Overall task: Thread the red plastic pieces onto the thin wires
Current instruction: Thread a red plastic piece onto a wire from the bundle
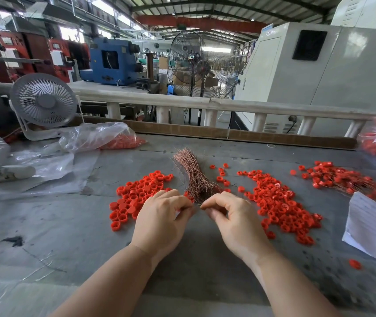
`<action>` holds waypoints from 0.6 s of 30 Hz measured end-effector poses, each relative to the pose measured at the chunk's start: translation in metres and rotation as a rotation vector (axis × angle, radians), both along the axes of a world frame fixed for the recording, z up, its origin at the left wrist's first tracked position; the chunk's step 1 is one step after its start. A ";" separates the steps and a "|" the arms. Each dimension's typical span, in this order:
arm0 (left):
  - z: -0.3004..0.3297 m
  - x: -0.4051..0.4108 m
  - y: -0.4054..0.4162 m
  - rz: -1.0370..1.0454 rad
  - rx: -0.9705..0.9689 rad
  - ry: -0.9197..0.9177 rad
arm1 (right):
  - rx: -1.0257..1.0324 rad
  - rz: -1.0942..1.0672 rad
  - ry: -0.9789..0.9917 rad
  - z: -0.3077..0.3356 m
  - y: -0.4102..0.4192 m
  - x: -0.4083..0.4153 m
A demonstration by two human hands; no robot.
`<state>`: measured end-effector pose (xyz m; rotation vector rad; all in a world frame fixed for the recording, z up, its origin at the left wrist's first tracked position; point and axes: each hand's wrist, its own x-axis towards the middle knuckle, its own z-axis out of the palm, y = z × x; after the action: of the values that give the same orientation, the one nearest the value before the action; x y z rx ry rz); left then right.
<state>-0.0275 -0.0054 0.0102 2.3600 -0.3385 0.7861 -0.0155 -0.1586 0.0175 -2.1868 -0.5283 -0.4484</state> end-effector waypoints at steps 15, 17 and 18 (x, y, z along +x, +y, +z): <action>-0.012 0.010 0.004 0.314 0.340 0.187 | 0.016 -0.126 -0.042 -0.001 -0.003 0.002; -0.013 0.011 0.004 0.298 0.374 0.222 | 0.025 -0.133 -0.031 -0.001 -0.004 0.003; -0.012 0.010 0.004 0.292 0.378 0.225 | 0.026 -0.135 -0.028 -0.001 -0.004 0.003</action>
<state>-0.0173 -0.0016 -0.0020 2.8681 -0.0465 0.6160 -0.0127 -0.1624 0.0165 -2.2020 -0.3886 -0.5558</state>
